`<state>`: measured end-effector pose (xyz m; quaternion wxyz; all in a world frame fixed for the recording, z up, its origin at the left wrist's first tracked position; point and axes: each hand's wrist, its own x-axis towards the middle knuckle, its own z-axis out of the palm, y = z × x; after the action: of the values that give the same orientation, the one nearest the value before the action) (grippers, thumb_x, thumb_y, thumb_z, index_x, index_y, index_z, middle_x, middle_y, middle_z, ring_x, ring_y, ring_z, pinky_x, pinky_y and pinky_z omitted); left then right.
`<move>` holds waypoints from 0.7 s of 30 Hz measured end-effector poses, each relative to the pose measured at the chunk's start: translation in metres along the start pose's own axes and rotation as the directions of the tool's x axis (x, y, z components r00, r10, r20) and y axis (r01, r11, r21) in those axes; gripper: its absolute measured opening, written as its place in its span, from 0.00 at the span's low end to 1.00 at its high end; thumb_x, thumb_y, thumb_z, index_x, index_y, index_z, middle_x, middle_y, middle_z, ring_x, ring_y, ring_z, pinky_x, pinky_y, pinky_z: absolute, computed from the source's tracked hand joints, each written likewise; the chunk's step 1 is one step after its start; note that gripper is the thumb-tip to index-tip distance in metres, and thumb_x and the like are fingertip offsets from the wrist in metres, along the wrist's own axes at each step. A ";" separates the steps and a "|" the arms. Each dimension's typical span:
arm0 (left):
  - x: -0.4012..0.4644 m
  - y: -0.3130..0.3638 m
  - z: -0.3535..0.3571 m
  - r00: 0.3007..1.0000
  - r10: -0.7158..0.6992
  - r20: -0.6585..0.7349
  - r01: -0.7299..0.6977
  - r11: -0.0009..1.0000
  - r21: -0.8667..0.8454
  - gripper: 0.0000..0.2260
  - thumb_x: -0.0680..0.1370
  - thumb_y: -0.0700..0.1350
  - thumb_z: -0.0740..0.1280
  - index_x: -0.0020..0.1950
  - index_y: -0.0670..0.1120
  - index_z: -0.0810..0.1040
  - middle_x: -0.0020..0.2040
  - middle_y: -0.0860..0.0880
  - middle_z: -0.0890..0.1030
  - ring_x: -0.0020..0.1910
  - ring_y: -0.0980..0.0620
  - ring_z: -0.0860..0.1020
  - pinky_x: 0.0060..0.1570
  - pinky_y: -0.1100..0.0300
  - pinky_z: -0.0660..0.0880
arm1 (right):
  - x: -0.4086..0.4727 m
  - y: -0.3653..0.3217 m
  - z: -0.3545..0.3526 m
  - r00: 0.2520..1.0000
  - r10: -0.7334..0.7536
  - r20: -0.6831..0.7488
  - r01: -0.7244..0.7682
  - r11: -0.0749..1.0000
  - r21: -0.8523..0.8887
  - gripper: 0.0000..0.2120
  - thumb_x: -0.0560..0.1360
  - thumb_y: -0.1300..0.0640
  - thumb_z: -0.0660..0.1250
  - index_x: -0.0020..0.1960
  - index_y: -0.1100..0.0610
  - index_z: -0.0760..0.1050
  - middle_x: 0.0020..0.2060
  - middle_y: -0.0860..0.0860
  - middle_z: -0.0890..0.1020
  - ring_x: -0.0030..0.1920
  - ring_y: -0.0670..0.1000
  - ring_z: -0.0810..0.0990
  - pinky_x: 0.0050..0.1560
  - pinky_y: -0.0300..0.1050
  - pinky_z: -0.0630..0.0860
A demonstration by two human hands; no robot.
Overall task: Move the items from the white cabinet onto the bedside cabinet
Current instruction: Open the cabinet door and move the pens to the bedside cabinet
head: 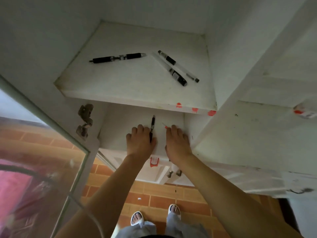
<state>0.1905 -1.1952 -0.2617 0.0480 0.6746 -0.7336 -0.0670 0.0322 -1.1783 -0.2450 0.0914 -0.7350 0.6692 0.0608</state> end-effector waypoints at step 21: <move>-0.036 -0.075 0.004 0.988 -0.057 -0.142 0.045 0.995 -0.089 0.06 0.74 0.47 0.69 0.47 0.46 0.78 0.47 0.47 0.75 0.46 0.42 0.75 0.42 0.50 0.72 | 0.010 -0.024 0.007 0.964 -0.265 -0.039 0.260 0.894 0.365 0.23 0.82 0.58 0.61 0.77 0.58 0.67 0.72 0.54 0.68 0.71 0.54 0.67 0.72 0.45 0.65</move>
<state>0.2664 -1.1649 -0.2769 0.1281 0.6935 -0.7072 -0.0507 0.0570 -1.1840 -0.2529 0.2385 -0.7879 0.5628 -0.0739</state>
